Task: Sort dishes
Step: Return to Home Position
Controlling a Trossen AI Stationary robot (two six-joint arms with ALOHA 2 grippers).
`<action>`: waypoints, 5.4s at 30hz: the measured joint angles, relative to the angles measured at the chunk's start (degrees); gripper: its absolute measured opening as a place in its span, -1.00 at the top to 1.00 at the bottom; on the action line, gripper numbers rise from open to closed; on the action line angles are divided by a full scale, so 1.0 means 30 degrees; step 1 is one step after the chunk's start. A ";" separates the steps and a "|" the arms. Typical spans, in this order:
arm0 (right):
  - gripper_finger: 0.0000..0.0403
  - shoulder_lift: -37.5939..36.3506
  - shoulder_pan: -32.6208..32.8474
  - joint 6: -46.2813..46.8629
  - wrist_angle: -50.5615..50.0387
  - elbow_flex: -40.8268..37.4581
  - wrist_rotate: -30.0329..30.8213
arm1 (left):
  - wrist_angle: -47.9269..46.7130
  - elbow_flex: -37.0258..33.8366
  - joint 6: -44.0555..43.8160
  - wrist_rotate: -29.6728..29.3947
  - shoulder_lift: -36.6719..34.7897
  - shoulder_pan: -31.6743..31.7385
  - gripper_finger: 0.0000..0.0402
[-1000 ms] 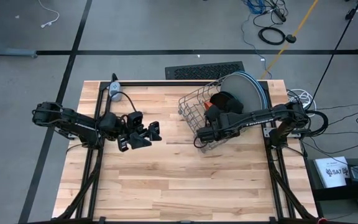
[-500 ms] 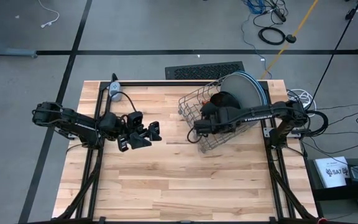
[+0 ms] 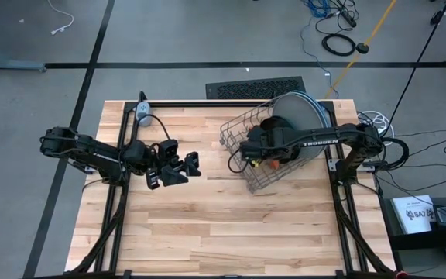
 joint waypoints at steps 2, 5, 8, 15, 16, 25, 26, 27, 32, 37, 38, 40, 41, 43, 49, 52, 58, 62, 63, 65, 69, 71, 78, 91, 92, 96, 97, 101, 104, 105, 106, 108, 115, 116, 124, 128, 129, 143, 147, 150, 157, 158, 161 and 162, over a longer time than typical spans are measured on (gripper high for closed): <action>-0.28 0.0000 0.0000 -0.0264 0.0297 0.0000 -0.0050 | 0.0000 0.0000 -0.0007 0.0000 0.0000 0.0007 -0.06; -0.28 0.0000 0.0007 -0.1109 0.0704 0.0000 0.0209 | 0.0000 0.0000 0.0000 0.0015 0.0001 0.0001 -0.06; -0.28 0.0000 0.0022 -0.2324 0.1327 0.0000 0.0548 | -0.0004 0.0000 0.0000 0.0093 0.0004 0.0007 -0.06; -0.30 0.0000 0.0022 -0.5769 0.3205 0.0000 0.0611 | -0.0141 0.0000 0.0012 0.0109 0.0007 0.0007 -0.06; -0.31 0.0000 0.0022 -0.6150 0.3440 0.0000 0.0628 | -0.0146 0.0000 0.0015 0.0109 0.0007 0.0004 -0.06; -0.57 0.0000 0.0029 -0.8941 0.5286 0.0000 0.1013 | -0.0140 0.0000 0.0029 0.0514 0.0007 0.0007 -0.06; -0.59 0.0000 0.0029 -0.9417 0.5576 0.0000 0.1006 | -0.0145 0.0000 0.0029 0.0531 0.0001 0.0000 -0.06; -0.61 0.0000 0.0029 -0.9905 0.5851 0.0000 0.0999 | -0.0143 0.0000 0.0032 0.0565 0.0007 0.0007 -0.06; -0.65 0.0000 0.0029 -1.2035 0.7323 0.0000 0.0999 | -0.0146 0.0000 0.0036 0.0590 0.0007 0.0000 -0.06; -0.65 0.0000 0.0029 -1.4052 0.8597 0.0000 0.0985 | -0.0138 0.0000 0.0036 0.0590 0.0005 0.0006 -0.06; -0.65 0.0000 0.0029 -1.4518 0.8841 0.0000 0.0978 | -0.0138 0.0000 0.0036 0.0590 0.0007 0.0005 -0.06; -0.65 0.0000 0.0029 -1.5324 0.9293 0.0000 0.1000 | -0.0144 0.0000 0.0036 0.0590 0.0006 0.0002 -0.06; -0.65 0.0000 0.0032 -1.5677 0.9465 0.0000 0.1084 | -0.0138 0.0000 0.0036 0.0590 0.0007 0.0007 -0.06; -0.65 0.0000 0.0044 -1.6465 0.9956 0.0000 0.1774 | -0.0138 0.0000 0.0036 0.0590 0.0007 0.0007 -0.06; -0.65 0.0007 0.0108 -1.9110 1.2252 0.0000 0.3753 | -0.0142 0.0000 0.0036 0.0590 0.0007 0.0007 -0.06; -0.65 0.0005 0.0238 -2.0417 1.3796 0.0000 0.4862 | -0.0146 0.0000 0.0036 0.0590 0.0007 0.0007 -0.06; -0.65 0.0002 0.1034 -2.3566 1.7396 0.0000 0.8324 | -0.0140 0.0000 0.0036 0.0590 0.0007 0.0005 -0.06; -0.64 -0.0199 0.2165 -2.5415 2.0580 0.0000 0.9651 | -0.0138 0.0000 0.0210 0.0588 0.0007 0.0001 -0.06; -0.63 -0.0373 0.2549 -2.5571 2.1302 0.0000 0.9625 | -0.0138 0.0000 0.0423 0.0590 0.0007 0.0000 -0.06; -0.59 -0.0856 0.3456 -2.5545 2.2691 0.0000 0.9386 | -0.0145 0.0000 0.0865 0.0552 0.0007 0.0007 -0.06; -0.48 -0.2060 0.5473 -2.3225 2.2906 0.0007 0.7235 | -0.0524 0.0000 0.2128 -0.0557 -0.0363 0.0079 -0.02; -0.38 -0.2722 0.6482 -2.1743 2.1457 0.0007 0.6139 | -0.1816 0.0000 0.3065 -0.0954 -0.1044 0.0150 0.06; 0.37 -0.4258 0.9179 -1.6501 1.4586 0.0000 0.5402 | -1.3064 0.0000 0.8016 -0.5674 -0.6724 -0.0063 0.79; 0.99 -1.0050 1.5565 -1.2909 1.4246 -0.5900 0.8987 | -2.6372 0.0000 1.4630 -1.6569 -1.6065 -0.4026 0.99; 0.99 -1.0996 1.6204 -1.2522 1.5140 -0.7457 0.9298 | -2.6375 0.0000 1.4651 -1.6891 -1.6065 -0.4222 0.99; 1.00 -1.4960 1.8435 -1.2547 2.0034 -1.3286 0.9591 | -2.5280 0.0000 1.5925 -1.7187 -1.6065 -0.4808 1.00; 1.00 -1.5972 1.8843 -1.2991 2.1279 -1.4574 0.9583 | -2.5249 0.0000 1.6539 -1.7321 -1.6074 -0.4909 1.00; 1.00 -1.9698 1.9448 -1.5646 2.7272 -1.9395 0.8428 | -2.5900 0.0000 1.7507 -1.8528 -1.6058 -0.5049 1.00; 1.00 -2.1966 1.9144 -1.8083 3.1884 -2.2475 0.5775 | -2.5859 0.0000 1.7520 -1.8522 -1.6058 -0.5064 1.00; 1.00 -2.2654 1.9011 -1.8850 3.3171 -2.3352 0.5086 | -2.5872 0.0000 1.7529 -1.8520 -1.6065 -0.5064 1.00; 1.00 -2.3266 1.8889 -1.9473 3.4077 -2.4099 0.4682 | -2.5920 0.0000 1.7529 -1.8520 -1.6065 -0.5064 1.00; 1.00 -2.4414 1.8583 -2.0247 3.4760 -2.5247 0.4412 | -2.6167 0.0000 1.7549 -1.8515 -1.5953 -0.5049 1.00; 1.00 -2.7717 1.7229 -2.0604 3.4049 -2.6928 0.0435 | -2.6521 -0.0280 1.7371 -1.6826 -1.5178 -0.5071 1.00; 1.00 -2.8146 1.7077 -2.0334 3.3556 -2.7039 0.0178 | -2.6151 -0.0649 1.7358 -1.6661 -1.5124 -0.5071 1.00; 1.00 -3.1377 1.6368 -1.8625 2.9574 -2.7642 -0.2028 | -2.0808 -0.5515 1.6934 -1.6487 -1.5280 -0.5071 1.00; 1.00 -3.2933 1.6269 -1.7824 2.7104 -2.7642 -0.2115 | -1.9569 -0.7158 1.5861 -1.6487 -1.5606 -0.5129 1.00; 1.00 -3.2937 1.6267 -1.7776 2.6852 -2.7634 -0.2094 | -1.9617 -0.7373 1.5605 -1.6472 -1.5699 -0.5173 1.00; 1.00 -3.2946 1.5941 -1.7285 2.5846 -2.7634 -0.2525 | -2.4747 -0.7766 1.5584 -1.7683 -2.0511 -0.7020 1.00; 1.00 -3.2946 1.5941 -1.7482 2.5752 -2.7634 -0.2520 | -2.6744 -0.7766 1.6457 -1.8449 -2.3315 -0.7556 1.00; 1.00 -3.2945 1.5941 -1.7403 2.5492 -2.7634 -0.2527 | -2.8090 -0.7745 1.6555 -1.8603 -2.4535 -0.7677 1.00; 1.00 -3.2946 1.5941 -1.6760 2.4399 -2.7620 -0.2513 | -2.9690 -0.7810 1.5580 -1.8784 -2.4545 -0.7672 1.00; 1.00 -3.2935 1.5941 -1.6528 2.4327 -2.7620 -0.2535 | -2.9769 -0.7810 1.5513 -1.8994 -2.4545 -0.7679 1.00; 1.00 -3.2938 1.5941 -1.5687 2.4327 -2.7620 -0.2520 | -3.0002 -0.7781 1.4942 -1.9431 -2.4545 -0.7672 1.00; 1.00 -3.2938 1.5941 -1.5372 2.4327 -2.7620 -0.2511 | -3.0016 -0.7781 1.4742 -1.9424 -2.4545 -0.7672 1.00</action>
